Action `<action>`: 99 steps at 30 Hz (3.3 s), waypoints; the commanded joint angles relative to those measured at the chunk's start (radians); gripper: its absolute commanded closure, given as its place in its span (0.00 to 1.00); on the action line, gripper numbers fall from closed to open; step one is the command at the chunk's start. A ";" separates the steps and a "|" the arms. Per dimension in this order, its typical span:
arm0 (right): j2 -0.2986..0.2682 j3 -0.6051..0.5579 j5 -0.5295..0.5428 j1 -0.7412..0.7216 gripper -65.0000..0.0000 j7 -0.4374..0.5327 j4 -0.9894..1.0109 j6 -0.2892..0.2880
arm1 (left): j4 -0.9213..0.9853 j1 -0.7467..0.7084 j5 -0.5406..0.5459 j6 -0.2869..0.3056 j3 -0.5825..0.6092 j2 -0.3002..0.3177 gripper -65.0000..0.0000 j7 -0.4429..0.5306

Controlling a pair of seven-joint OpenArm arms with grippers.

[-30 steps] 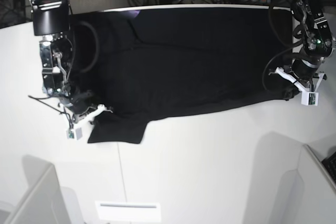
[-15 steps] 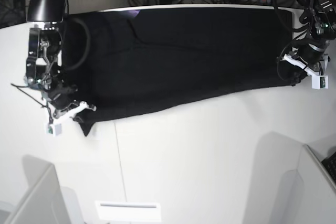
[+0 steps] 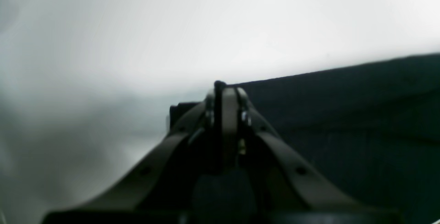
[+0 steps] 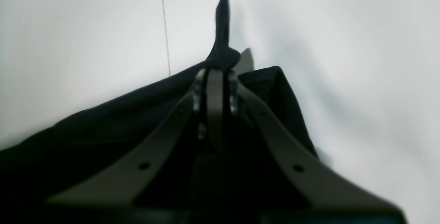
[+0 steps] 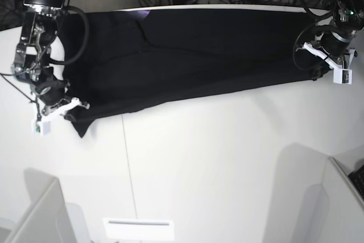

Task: Fold the T-shirt properly
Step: 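Grasp the side edges and fold them toward the collar, then hold the folded edge with both grippers and lower it onto the shirt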

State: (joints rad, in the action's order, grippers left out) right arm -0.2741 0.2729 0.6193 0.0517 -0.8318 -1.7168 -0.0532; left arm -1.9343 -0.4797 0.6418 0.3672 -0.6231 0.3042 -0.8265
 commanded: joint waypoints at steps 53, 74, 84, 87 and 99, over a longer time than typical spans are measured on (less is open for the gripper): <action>0.115 0.449 0.359 0.282 1.00 -0.427 -0.280 0.002 | -0.024 -0.103 0.014 0.005 -0.054 0.014 1.00 0.022; 0.172 0.447 0.216 0.351 1.00 -0.416 -0.243 -0.004 | -0.018 -0.141 0.003 0.005 -0.050 0.016 1.00 0.022; 0.201 0.444 0.199 0.354 1.00 -0.421 -0.243 -0.006 | -0.015 -0.158 0.003 0.005 -0.050 0.016 1.00 0.022; 0.201 0.444 0.199 0.354 1.00 -0.423 -0.236 -0.006 | -0.014 -0.158 0.003 0.005 -0.050 0.016 1.00 0.022; 0.201 0.444 0.198 0.346 1.00 -0.416 -0.167 -0.006 | -0.001 -0.152 0.003 0.005 -0.050 0.016 1.00 0.022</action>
State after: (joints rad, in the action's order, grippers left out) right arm -0.0620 0.7136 0.8043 0.3988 -1.2572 -1.8702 -0.0532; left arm -1.9240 -0.6285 0.6376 0.3706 -0.6651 0.3054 -0.8238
